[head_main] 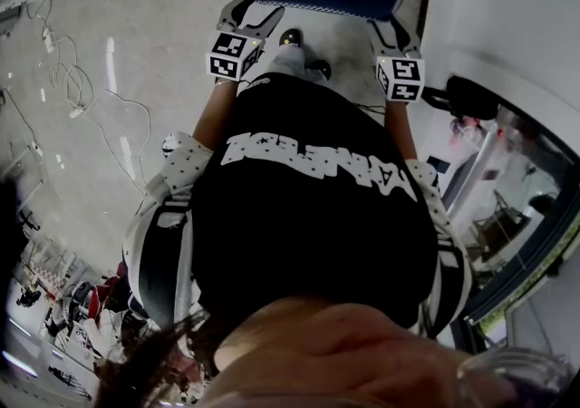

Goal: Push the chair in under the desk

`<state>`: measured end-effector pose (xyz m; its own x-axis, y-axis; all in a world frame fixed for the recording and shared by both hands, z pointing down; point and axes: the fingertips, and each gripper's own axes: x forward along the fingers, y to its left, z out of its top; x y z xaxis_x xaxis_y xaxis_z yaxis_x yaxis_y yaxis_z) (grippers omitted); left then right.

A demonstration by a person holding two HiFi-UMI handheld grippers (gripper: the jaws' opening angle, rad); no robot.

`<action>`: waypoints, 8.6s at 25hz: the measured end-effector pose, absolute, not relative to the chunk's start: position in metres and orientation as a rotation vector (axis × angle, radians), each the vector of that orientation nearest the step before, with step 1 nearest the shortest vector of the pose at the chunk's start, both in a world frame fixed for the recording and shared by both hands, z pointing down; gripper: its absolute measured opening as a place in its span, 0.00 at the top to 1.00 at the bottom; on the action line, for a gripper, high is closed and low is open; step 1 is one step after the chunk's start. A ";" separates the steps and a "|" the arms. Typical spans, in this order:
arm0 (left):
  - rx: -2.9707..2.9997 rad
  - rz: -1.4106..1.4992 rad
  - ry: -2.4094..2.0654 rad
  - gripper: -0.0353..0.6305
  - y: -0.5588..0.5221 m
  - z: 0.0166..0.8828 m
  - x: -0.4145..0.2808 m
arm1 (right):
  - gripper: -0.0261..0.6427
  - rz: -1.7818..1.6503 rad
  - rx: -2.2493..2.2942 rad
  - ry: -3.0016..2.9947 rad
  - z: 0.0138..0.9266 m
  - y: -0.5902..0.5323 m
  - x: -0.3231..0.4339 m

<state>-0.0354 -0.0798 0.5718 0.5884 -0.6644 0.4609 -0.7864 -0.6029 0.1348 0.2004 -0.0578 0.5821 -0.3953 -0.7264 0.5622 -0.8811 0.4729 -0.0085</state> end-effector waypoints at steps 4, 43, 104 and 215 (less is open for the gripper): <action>2.500 0.531 -1.177 0.51 -0.080 0.569 -0.034 | 0.65 0.424 1.330 -2.232 0.580 -0.058 0.202; 2.460 0.540 -1.140 0.51 -0.151 0.605 -0.066 | 0.65 0.481 1.314 -2.175 0.612 -0.127 0.169; 2.510 0.537 -1.122 0.51 -0.179 0.572 -0.039 | 0.65 0.462 1.370 -2.169 0.583 -0.149 0.195; 2.527 0.500 -1.029 0.48 -0.276 0.576 -0.009 | 0.65 0.469 1.468 -2.146 0.587 -0.247 0.226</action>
<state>-0.0089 -0.2758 0.5763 0.6709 -0.5887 0.4509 -0.7183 -0.6669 0.1980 0.2258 -0.2468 0.5869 -0.2984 -0.7624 0.5742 -0.9324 0.3613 -0.0049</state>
